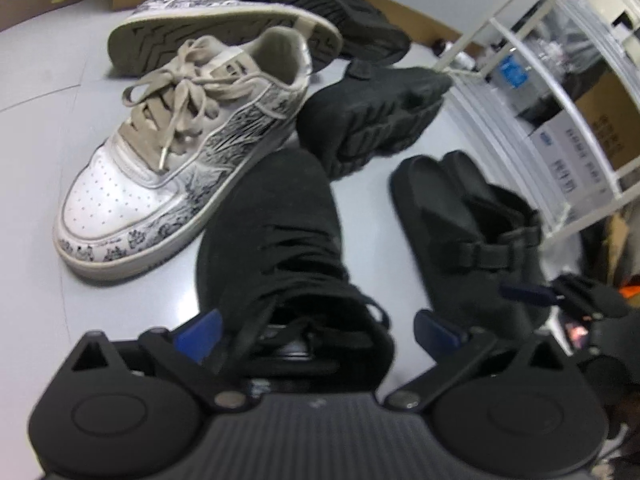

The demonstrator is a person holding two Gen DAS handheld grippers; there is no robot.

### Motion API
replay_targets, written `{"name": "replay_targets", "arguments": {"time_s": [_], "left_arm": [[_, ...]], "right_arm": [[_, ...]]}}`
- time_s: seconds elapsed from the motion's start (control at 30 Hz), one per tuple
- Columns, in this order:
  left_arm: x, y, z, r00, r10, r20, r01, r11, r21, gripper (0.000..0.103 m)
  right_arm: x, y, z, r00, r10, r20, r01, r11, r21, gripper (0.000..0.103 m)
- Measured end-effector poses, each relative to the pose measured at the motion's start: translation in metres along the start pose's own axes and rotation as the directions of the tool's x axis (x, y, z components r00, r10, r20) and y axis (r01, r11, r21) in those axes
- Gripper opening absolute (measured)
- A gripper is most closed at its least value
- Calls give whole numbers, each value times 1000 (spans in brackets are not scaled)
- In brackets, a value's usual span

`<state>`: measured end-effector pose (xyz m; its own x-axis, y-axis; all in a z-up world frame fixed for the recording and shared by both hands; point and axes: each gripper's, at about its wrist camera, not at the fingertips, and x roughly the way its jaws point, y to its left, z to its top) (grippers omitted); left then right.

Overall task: Organize scattered shoes
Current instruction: 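Carry the black sneaker with the left gripper toward the clog pair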

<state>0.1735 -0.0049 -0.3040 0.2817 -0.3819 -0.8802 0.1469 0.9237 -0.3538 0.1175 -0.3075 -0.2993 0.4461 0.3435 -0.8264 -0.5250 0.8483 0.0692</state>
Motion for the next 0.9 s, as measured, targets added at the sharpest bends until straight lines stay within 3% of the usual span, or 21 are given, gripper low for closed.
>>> {"name": "replay_targets", "arguments": {"time_s": [0.13, 0.4, 0.9], "left_arm": [[14, 7, -1, 1000, 14, -23, -15, 999, -45, 101], [12, 2, -6, 1000, -4, -29, 2, 998, -59, 81], [13, -9, -13, 984, -148, -98, 139, 986, -91, 78]], "right_arm": [[0, 0, -1, 1000, 0, -1, 0, 1000, 3, 76], [0, -3, -2, 1000, 2, -2, -2, 1000, 9, 76], [2, 6, -3, 1000, 14, 1, -14, 1000, -13, 76]]}}
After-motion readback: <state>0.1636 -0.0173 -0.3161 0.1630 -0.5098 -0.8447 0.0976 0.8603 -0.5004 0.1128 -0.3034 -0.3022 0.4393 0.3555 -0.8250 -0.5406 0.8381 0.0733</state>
